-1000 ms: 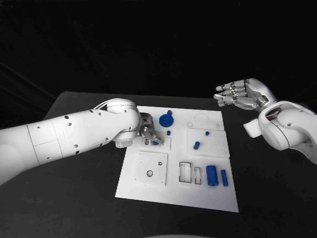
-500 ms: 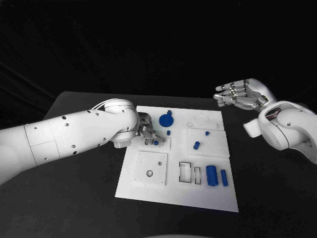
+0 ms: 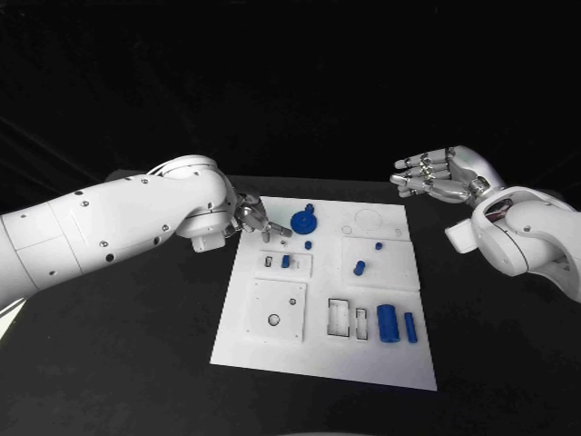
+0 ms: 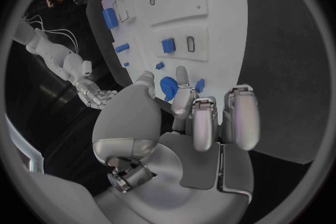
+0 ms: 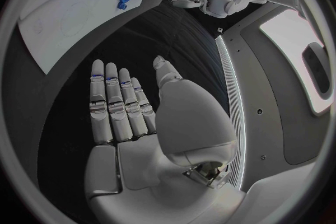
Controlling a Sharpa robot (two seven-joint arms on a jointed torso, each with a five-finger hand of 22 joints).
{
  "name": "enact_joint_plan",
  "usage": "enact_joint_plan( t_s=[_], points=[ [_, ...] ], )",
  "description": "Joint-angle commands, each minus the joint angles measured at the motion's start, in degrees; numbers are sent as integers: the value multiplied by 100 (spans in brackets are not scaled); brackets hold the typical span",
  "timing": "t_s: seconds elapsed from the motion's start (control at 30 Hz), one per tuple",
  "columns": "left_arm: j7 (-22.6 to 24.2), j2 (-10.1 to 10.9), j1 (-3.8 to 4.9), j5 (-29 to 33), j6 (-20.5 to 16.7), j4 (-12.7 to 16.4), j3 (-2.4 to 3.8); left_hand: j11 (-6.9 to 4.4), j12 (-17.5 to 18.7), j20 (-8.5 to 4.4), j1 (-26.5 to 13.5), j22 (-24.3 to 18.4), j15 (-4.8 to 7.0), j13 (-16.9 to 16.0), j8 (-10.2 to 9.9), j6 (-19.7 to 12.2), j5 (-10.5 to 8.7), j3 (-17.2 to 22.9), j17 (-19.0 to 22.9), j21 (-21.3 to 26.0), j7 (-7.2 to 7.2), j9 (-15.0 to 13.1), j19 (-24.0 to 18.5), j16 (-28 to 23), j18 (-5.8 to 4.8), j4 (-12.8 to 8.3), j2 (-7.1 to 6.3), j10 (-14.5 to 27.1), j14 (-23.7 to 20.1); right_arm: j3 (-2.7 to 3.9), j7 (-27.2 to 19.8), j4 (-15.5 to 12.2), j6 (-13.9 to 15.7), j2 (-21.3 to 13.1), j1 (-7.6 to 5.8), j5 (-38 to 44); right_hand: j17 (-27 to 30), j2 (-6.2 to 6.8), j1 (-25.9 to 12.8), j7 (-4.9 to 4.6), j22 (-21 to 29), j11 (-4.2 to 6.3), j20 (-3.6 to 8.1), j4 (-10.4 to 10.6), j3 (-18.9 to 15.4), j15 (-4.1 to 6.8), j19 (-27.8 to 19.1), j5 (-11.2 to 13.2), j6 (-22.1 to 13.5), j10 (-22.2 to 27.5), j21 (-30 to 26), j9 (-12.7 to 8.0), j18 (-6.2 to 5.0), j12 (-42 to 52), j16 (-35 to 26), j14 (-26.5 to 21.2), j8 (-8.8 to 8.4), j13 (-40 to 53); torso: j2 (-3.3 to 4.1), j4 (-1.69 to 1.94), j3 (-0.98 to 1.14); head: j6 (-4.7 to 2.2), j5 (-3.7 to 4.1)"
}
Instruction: Assemble the parts on the task board
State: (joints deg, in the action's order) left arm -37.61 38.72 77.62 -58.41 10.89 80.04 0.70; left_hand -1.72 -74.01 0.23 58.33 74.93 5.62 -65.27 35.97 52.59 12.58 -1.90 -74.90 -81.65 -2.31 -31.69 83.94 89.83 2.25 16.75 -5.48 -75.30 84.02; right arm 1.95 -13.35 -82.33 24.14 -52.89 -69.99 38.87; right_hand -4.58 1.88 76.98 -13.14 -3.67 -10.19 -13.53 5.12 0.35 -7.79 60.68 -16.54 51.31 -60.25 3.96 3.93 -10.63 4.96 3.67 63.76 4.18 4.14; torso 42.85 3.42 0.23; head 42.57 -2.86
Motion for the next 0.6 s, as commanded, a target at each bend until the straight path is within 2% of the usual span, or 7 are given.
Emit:
enact_joint_plan(
  t_s=[0.03,0.13,0.27,0.37,0.6],
  points=[
    [30,13,105,472,295,-131,22,79,27,74,115,748,-89,53,-169,-189,22,-62,-1510,27,-98,128,360,17,-10,1,37,61,598,-1,-22,14,-83,9,9,-35,8,-17,-28,-64,6,-21,-33,-19,-2,-1,14,-19,-41,35,-36,-5,5,-26,-18,-22,-26,-7,4,6,1,-14,-2],
    [35,-21,174,303,426,-284,32,138,13,121,194,757,-144,51,-309,-277,22,-83,-1510,21,-165,243,364,17,-11,-5,82,57,598,-2,-15,41,-94,24,11,-38,14,-21,-33,-66,6,-22,-34,-20,-4,-1,15,-23,-41,35,-36,-4,4,-24,-15,-20,-24,-12,7,6,0,-28,-6],
    [39,-142,239,-54,623,-546,36,152,6,140,244,761,-160,50,-344,-260,23,-87,-1510,19,-178,286,365,17,-11,-9,101,53,598,-5,-10,69,-102,41,13,-39,16,-22,-33,-67,5,-22,-34,-20,-3,-1,16,-25,-40,33,-36,-4,3,-23,-14,-18,-24,-13,9,7,-5,-32,-13],
    [48,-261,262,-294,727,-758,34,156,-1,148,271,766,-165,44,-356,-243,22,-90,-1510,15,-181,304,366,17,-12,-10,106,47,598,-6,-9,73,-103,47,14,-39,20,-26,-34,-68,4,-22,-34,-22,-3,0,18,-29,-39,31,-35,-3,2,-20,-11,-13,-22,-16,10,10,1,-36,-32],
    [83,-513,277,-495,784,-1122,-13,157,-18,164,331,777,-170,30,-374,-180,21,-90,-1510,6,-178,348,369,17,-13,-10,152,32,598,-7,-9,75,-109,65,15,-37,20,-26,-34,-68,4,-22,-34,-22,-3,0,18,-29,-39,31,-35,-3,2,-20,-11,-13,-22,-16,13,6,-13,-50,-45]
  ],
)
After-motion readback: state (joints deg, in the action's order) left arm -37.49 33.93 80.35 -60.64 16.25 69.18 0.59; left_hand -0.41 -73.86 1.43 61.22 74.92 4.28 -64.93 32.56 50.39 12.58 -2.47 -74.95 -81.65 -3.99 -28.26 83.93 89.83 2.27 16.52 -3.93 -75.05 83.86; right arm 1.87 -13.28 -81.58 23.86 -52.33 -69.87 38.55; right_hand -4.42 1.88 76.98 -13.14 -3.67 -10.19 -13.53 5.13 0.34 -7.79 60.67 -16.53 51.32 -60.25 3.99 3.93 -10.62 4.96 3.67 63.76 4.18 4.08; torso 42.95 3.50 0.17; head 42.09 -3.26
